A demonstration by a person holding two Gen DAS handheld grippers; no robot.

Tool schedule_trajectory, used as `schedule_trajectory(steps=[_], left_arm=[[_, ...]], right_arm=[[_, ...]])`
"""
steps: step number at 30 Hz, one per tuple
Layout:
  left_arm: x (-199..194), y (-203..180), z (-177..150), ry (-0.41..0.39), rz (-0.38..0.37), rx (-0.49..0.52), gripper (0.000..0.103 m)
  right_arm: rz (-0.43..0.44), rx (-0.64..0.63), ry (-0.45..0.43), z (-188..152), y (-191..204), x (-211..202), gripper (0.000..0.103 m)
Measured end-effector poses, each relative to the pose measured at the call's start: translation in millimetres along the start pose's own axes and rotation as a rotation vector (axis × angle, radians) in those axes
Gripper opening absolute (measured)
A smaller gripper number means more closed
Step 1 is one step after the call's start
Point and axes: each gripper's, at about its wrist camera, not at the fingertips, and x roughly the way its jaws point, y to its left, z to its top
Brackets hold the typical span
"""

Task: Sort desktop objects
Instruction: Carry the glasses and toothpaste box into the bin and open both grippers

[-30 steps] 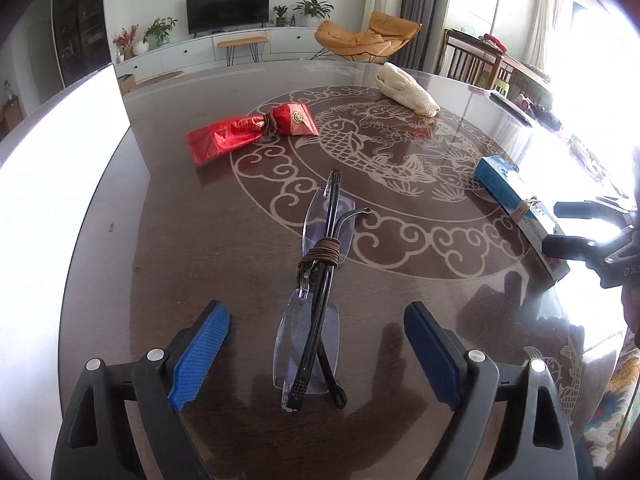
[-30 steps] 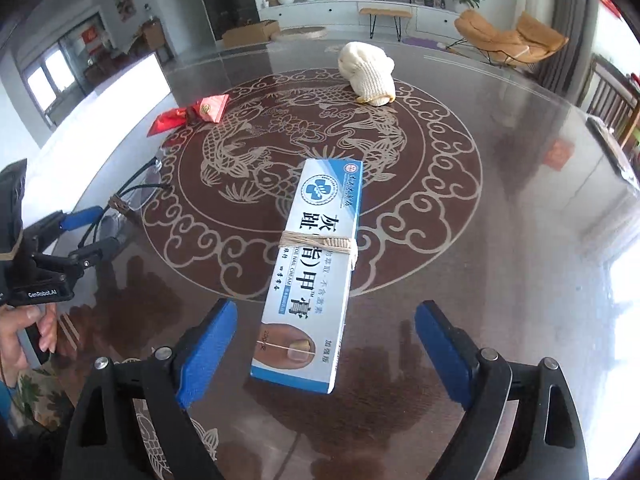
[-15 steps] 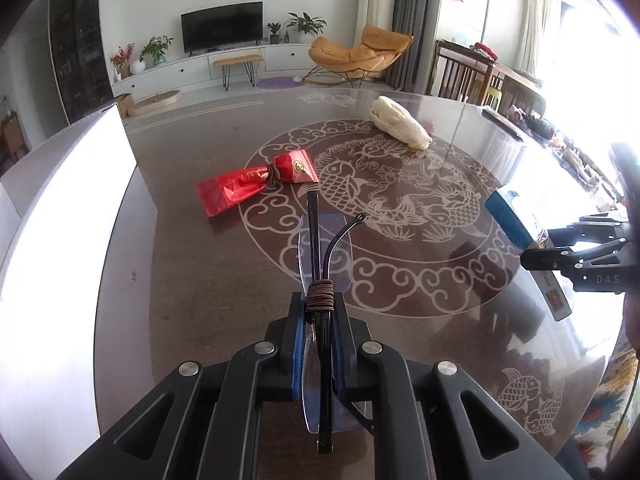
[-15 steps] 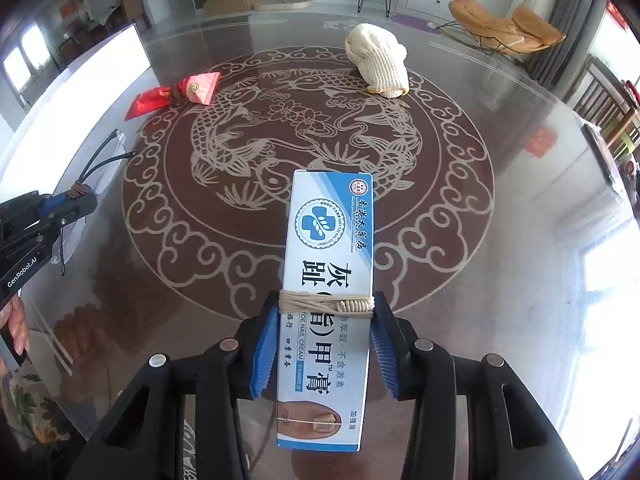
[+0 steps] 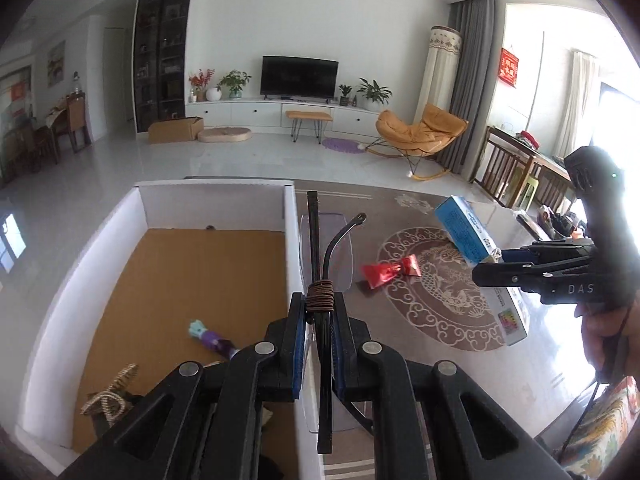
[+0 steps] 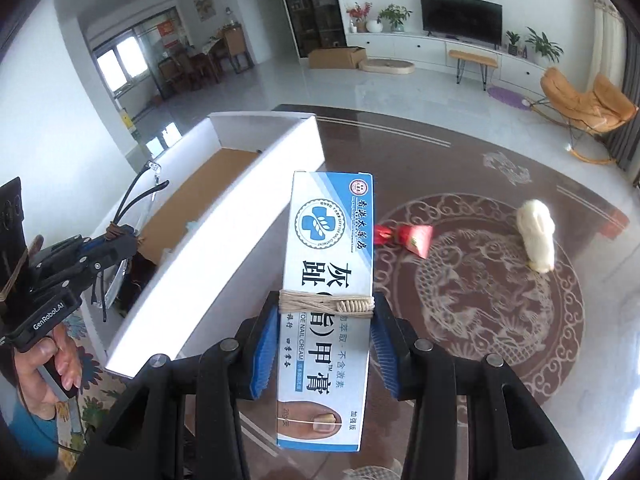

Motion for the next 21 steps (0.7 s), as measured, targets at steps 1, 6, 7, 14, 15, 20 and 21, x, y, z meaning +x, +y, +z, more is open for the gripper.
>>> schedule_trajectory(steps=[1,6,7,14,15,20,21], left_arm=[[-3.4,21.1,-0.4,0.009,0.041,-0.023,0.011],[-0.6,107.4,-24.9,0.107,0.185,-0.143,0.011],[3.4,118.4,-31.8,0.132,0.206,-0.157,0.011],[40.0,153.0,-75.4,0.284,0.352,-0.25,0.07],[38.1,152.4,-78.2,0.262,0.359,-0.256,0.081],[26.2,133.3,-79.3,0.149,0.388,-0.212,0.09],[24.4,129.0,-78.0,0.128,0.389,-0.202,0.09]], right_arm=[[0.037,-0.017,-0.009,12.2,21.7,5.7,0.044],[0.205,-0.129,-0.024,51.3,138.1,39.5,0.044],[0.232,-0.15,-0.02,54.5,158.7,47.4,0.044],[0.341,-0.164,0.084,35.8,233.4,128.1,0.061],[0.342,-0.157,0.092,29.9,234.5,135.4,0.075],[0.306,-0.141,-0.019,14.4,198.8,116.8,0.081],[0.281,-0.14,-0.055,10.6,185.5,106.1,0.087]])
